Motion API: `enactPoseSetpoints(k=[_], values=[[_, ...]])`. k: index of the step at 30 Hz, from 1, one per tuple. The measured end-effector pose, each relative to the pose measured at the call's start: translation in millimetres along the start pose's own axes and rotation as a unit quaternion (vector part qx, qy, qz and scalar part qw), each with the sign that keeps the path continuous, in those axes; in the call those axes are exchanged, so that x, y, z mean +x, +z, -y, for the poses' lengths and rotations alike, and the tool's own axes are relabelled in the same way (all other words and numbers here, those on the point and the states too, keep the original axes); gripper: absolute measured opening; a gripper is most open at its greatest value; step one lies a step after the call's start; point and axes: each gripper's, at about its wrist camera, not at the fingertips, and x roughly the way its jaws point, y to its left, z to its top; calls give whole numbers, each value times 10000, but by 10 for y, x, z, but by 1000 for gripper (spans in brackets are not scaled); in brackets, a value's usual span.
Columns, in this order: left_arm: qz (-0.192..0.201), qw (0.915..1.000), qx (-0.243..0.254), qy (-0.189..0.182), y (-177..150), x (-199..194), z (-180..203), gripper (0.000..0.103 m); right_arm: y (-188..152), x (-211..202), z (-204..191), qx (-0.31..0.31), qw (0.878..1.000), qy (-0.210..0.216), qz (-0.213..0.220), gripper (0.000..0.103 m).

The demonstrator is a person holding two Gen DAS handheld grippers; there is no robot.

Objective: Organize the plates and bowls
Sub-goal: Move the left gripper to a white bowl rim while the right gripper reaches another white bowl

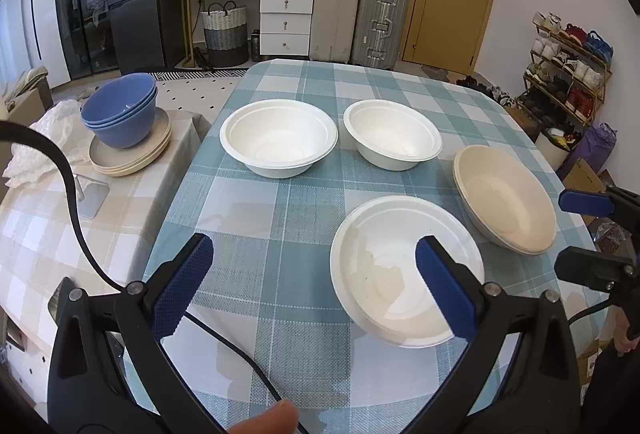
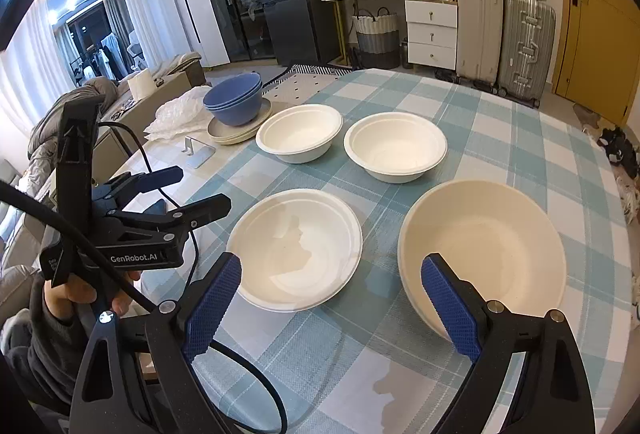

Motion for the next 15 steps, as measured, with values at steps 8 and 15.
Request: enactPoseSetpoints(k=[8,15], values=[[-91,9999,-47,0,-84,111,-71,101,-11,166,14,126,9994,244,-228,93],[-198,9998,-58,-26,-119,191,-77,101,-4,256,0,125,9992,210,-305,93]])
